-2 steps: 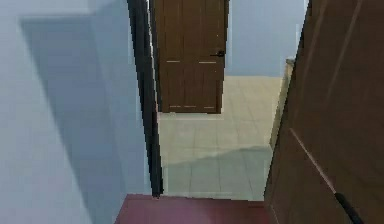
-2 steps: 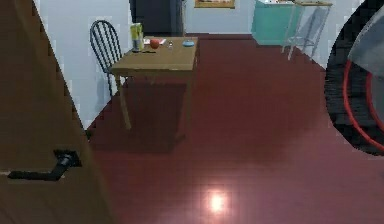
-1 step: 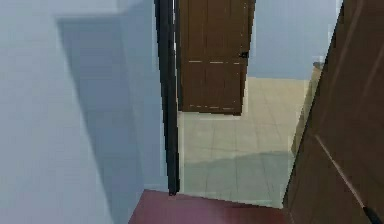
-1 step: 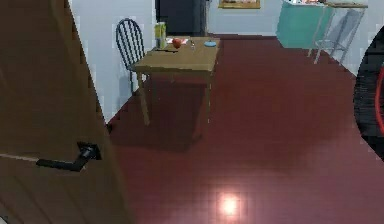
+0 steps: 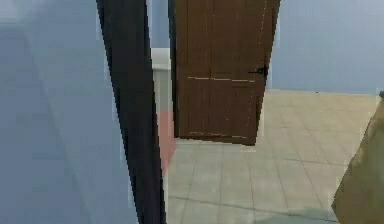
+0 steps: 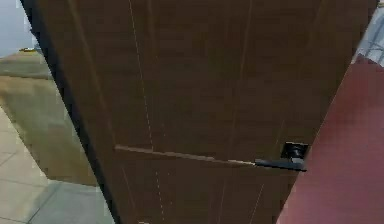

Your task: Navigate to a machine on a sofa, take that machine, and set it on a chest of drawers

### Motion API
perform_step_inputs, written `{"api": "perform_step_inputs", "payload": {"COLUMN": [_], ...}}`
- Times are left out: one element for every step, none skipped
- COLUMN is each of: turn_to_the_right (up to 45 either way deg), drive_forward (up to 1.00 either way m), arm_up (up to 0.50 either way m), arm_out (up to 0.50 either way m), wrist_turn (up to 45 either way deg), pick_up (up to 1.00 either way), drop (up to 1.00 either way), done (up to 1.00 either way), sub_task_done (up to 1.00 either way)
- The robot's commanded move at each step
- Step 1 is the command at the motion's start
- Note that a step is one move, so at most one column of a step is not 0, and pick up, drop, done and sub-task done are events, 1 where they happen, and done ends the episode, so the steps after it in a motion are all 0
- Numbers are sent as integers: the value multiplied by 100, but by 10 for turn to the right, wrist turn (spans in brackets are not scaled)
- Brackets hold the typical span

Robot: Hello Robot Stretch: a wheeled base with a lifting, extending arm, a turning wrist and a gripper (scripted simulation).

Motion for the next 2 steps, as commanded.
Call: {"api": "perform_step_inputs", "payload": {"turn_to_the_right": [300,0], "drive_forward": [0,80], "arm_up": [0,0], "arm_out": [0,0], "wrist_turn": [0,0], "pick_up": [0,0], "drop": [0,0], "done": [0,0], "sub_task_done": [0,0]}}
